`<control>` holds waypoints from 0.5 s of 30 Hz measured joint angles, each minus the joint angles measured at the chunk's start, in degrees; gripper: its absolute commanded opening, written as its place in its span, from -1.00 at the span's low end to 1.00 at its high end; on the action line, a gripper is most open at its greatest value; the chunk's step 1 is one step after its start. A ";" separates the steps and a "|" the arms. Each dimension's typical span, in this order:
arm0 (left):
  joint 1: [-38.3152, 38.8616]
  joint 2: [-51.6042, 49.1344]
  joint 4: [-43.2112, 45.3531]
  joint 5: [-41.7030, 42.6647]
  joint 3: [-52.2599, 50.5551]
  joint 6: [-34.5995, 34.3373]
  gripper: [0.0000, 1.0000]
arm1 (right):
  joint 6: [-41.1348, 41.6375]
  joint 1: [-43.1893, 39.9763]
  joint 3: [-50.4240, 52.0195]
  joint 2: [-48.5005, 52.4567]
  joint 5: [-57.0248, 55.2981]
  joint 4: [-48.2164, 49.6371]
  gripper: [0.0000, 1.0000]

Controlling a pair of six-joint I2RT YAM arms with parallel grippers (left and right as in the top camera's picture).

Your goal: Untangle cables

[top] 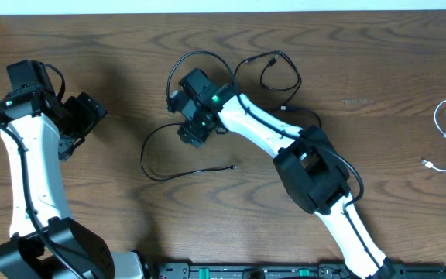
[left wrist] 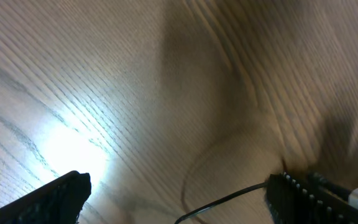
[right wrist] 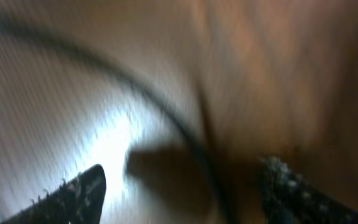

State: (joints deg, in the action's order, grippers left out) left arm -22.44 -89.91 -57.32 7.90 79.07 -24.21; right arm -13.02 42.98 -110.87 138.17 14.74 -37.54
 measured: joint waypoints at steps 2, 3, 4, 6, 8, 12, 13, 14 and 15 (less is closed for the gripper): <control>0.00 0.00 0.07 0.20 0.00 0.00 0.92 | -0.98 -0.11 0.02 0.24 -0.94 1.90 0.60; 0.00 0.00 0.09 0.28 0.00 0.00 0.92 | -1.36 -0.15 0.04 0.48 -1.57 3.06 0.61; 0.00 0.00 0.07 0.42 0.00 0.00 0.92 | -1.81 -0.15 0.04 0.74 -2.05 4.70 0.60; 0.00 0.00 0.09 0.63 0.00 0.00 0.93 | -2.62 -0.15 0.04 1.09 -2.73 7.06 0.58; 0.04 0.00 0.09 0.83 0.00 0.00 0.92 | -3.28 -0.15 0.04 1.36 -3.04 8.48 0.54; 0.15 0.00 0.13 0.85 0.00 0.00 0.92 | -4.42 0.33 0.04 2.62 -3.19 10.51 -0.19; 0.15 0.00 0.13 0.85 0.00 0.00 0.92 | -4.48 0.46 0.04 2.71 -3.13 10.75 -0.31; 0.15 0.00 0.20 0.85 0.00 0.00 0.92 | -4.52 0.72 0.04 2.73 -3.19 10.88 -0.80; 0.15 0.00 0.17 0.85 0.00 0.00 0.92 | -4.35 1.05 0.04 2.73 -3.23 10.86 -0.97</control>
State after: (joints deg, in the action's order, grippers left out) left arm -22.28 -89.91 -57.14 8.75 79.07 -24.21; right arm -17.37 44.03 -110.83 140.90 11.51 -26.68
